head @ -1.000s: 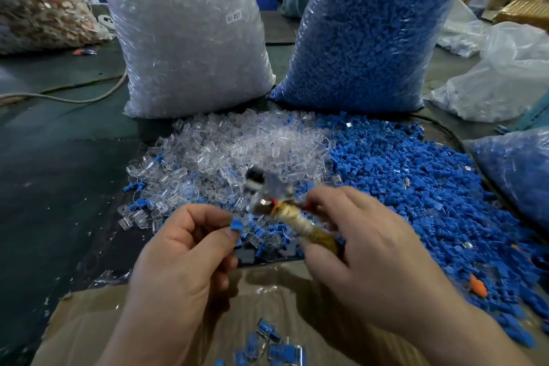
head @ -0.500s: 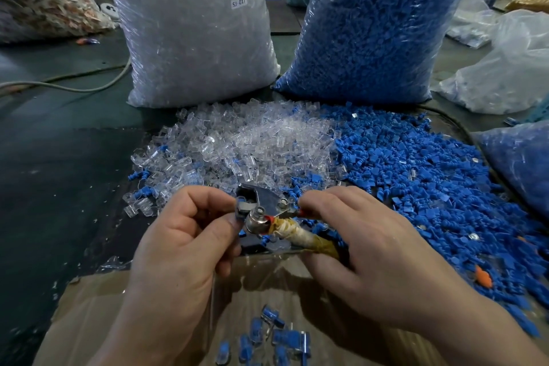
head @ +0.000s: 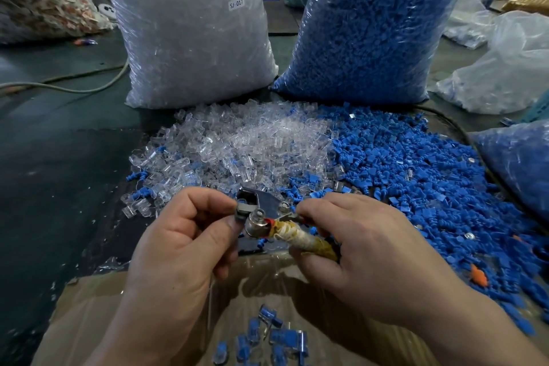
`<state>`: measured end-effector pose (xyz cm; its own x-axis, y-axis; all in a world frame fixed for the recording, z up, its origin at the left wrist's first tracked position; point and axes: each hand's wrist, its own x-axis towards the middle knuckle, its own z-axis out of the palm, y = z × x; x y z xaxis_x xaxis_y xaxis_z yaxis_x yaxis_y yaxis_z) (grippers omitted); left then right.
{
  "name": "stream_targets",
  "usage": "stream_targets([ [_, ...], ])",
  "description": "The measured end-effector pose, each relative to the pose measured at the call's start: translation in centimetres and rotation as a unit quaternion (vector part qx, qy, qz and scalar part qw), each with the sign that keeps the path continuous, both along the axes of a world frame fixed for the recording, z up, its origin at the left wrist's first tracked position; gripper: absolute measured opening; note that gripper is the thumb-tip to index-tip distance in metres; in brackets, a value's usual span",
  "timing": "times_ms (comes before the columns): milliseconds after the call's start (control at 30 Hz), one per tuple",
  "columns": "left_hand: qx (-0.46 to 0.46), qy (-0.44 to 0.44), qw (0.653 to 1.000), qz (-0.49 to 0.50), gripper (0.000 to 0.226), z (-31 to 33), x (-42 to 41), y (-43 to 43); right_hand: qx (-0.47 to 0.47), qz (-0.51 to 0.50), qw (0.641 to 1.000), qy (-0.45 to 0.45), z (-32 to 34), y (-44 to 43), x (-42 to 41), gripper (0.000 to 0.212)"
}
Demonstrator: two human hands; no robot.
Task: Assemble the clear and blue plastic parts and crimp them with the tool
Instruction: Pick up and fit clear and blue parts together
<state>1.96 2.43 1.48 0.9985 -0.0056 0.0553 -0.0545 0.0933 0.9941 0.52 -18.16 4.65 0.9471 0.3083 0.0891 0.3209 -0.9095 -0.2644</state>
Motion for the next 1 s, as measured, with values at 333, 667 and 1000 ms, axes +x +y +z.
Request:
stream_targets([
  [333,0.076,0.07,0.995,-0.004,0.025,-0.4,0.3,0.2,-0.072,-0.097,0.992,-0.027,-0.8,-0.8,1.0,0.062],
  [667,0.195,0.049,0.98,-0.012,0.024,-0.9,-0.4,-1.2,-0.038,-0.077,0.993,-0.078,-1.1,0.2,1.4,0.059],
  [1000,0.216,-0.04,0.976,0.004,0.018,0.7,-1.5,-1.4,0.042,0.042,0.985,-0.163,-1.6,2.1,0.1,0.005],
])
